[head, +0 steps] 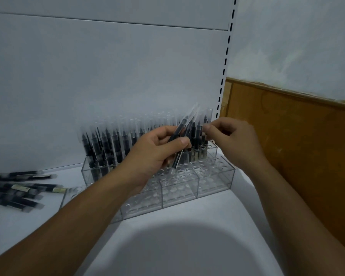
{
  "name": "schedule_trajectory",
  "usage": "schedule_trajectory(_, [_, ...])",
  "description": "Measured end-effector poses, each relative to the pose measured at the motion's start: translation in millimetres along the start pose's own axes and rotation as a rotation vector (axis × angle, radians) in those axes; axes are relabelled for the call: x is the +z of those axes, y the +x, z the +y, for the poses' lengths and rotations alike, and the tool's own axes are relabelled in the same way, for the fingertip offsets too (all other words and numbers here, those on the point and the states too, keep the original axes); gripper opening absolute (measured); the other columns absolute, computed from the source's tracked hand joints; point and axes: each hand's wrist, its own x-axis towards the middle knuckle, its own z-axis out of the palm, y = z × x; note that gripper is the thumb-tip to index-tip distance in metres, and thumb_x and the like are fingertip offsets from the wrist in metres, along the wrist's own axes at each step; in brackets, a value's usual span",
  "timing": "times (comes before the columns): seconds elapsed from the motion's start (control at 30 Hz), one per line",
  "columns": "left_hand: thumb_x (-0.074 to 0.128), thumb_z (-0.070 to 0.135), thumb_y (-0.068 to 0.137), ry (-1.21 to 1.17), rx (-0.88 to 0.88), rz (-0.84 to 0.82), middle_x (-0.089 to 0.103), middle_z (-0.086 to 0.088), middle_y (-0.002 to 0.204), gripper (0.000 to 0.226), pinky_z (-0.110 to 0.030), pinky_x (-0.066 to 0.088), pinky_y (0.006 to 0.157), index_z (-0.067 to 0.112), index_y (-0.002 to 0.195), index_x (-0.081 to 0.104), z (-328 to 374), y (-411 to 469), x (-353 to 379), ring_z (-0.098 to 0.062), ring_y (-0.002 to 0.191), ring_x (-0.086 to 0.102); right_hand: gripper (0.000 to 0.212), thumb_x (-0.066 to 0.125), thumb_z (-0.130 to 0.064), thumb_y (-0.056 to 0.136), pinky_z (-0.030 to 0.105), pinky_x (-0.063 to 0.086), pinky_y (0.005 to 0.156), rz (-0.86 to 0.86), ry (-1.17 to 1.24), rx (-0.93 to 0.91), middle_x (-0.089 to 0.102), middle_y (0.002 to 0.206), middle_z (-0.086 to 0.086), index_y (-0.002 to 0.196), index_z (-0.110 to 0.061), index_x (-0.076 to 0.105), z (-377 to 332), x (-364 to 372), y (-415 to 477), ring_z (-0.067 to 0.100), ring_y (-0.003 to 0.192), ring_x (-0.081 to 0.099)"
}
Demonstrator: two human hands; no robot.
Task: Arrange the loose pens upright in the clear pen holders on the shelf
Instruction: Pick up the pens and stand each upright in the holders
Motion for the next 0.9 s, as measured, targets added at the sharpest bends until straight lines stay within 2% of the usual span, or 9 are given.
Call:
schedule_trajectory(0.13, [0.068, 0.022, 0.085, 0.018, 0.010, -0.011, 0.072, 0.004, 0.084, 0.020, -0.015, 0.040, 0.052, 0.020, 0.105, 0.068, 0, 0, 1, -0.003, 0.050, 0.045, 0.024, 0.060, -0.036, 0.092, 0.014, 0.046, 0.059, -0.192, 0.262, -0.003, 0.068, 0.073, 0.000, 0.086, -0.018, 0.075, -21, 6, -11, -0.002, 0.064, 0.058])
schedule_trajectory(0.27, [0.069, 0.021, 0.084, 0.042, 0.031, -0.008, 0.070, 0.008, 0.078, 0.019, -0.015, 0.040, 0.052, 0.020, 0.104, 0.068, -1, 0, 0, -0.003, 0.051, 0.046, 0.015, 0.065, -0.023, 0.091, 0.008, 0.039, 0.053, -0.248, 0.406, 0.017, 0.061, 0.061, -0.013, 0.089, -0.012, 0.074, -26, 10, -14, -0.003, 0.057, 0.053])
schedule_trajectory(0.37, [0.064, 0.024, 0.088, 0.020, 0.017, 0.022, 0.066, 0.013, 0.068, 0.018, -0.014, 0.040, 0.049, 0.019, 0.105, 0.069, -1, 0, 1, -0.002, 0.050, 0.048, 0.012, 0.065, -0.018, 0.090, 0.012, 0.041, 0.053, -0.206, 0.494, 0.045, 0.064, 0.066, -0.012, 0.090, -0.009, 0.073, -26, 6, -13, -0.002, 0.059, 0.054])
schedule_trajectory(0.5, [0.053, 0.031, 0.096, -0.011, -0.008, 0.084, 0.069, 0.007, 0.089, 0.022, -0.014, 0.036, 0.045, 0.022, 0.105, 0.071, 0, 2, 0, -0.007, 0.056, 0.047, 0.010, 0.063, -0.021, 0.092, 0.016, 0.042, 0.052, 0.025, 0.611, 0.157, 0.070, 0.077, -0.008, 0.090, -0.015, 0.070, -20, -7, -4, 0.002, 0.059, 0.055])
schedule_trajectory(0.57, [0.049, 0.031, 0.098, -0.013, -0.013, 0.078, 0.069, 0.005, 0.088, 0.025, -0.016, 0.034, 0.045, 0.021, 0.106, 0.070, -1, 2, 0, -0.007, 0.056, 0.047, 0.010, 0.063, -0.020, 0.093, 0.015, 0.042, 0.051, 0.189, 0.559, 0.136, 0.069, 0.076, -0.006, 0.094, -0.012, 0.070, -14, -13, 1, 0.000, 0.056, 0.054])
schedule_trajectory(0.63, [0.047, 0.029, 0.099, -0.005, -0.013, 0.059, 0.068, 0.003, 0.084, 0.025, -0.018, 0.033, 0.046, 0.020, 0.106, 0.070, -1, 2, 0, -0.008, 0.055, 0.047, 0.012, 0.064, -0.018, 0.093, 0.013, 0.044, 0.053, 0.270, 0.462, 0.083, 0.066, 0.076, -0.005, 0.098, -0.009, 0.069, -7, -13, 4, -0.002, 0.056, 0.053])
schedule_trajectory(0.73, [0.048, 0.027, 0.099, 0.011, -0.010, 0.026, 0.068, 0.003, 0.081, 0.024, -0.017, 0.034, 0.047, 0.020, 0.107, 0.069, -2, 1, -1, -0.008, 0.055, 0.047, 0.011, 0.064, -0.022, 0.093, 0.016, 0.050, 0.057, 0.238, 0.259, 0.009, 0.067, 0.083, -0.004, 0.099, -0.014, 0.070, 3, -8, 6, 0.001, 0.065, 0.057])
schedule_trajectory(0.9, [0.048, 0.026, 0.099, 0.032, -0.011, 0.012, 0.069, 0.004, 0.081, 0.023, -0.015, 0.035, 0.047, 0.023, 0.106, 0.070, -2, 1, 0, -0.008, 0.055, 0.048, 0.009, 0.065, -0.030, 0.092, 0.023, 0.053, 0.064, 0.197, 0.061, -0.044, 0.063, 0.079, -0.015, 0.097, -0.024, 0.069, 12, -4, 9, 0.003, 0.070, 0.059])
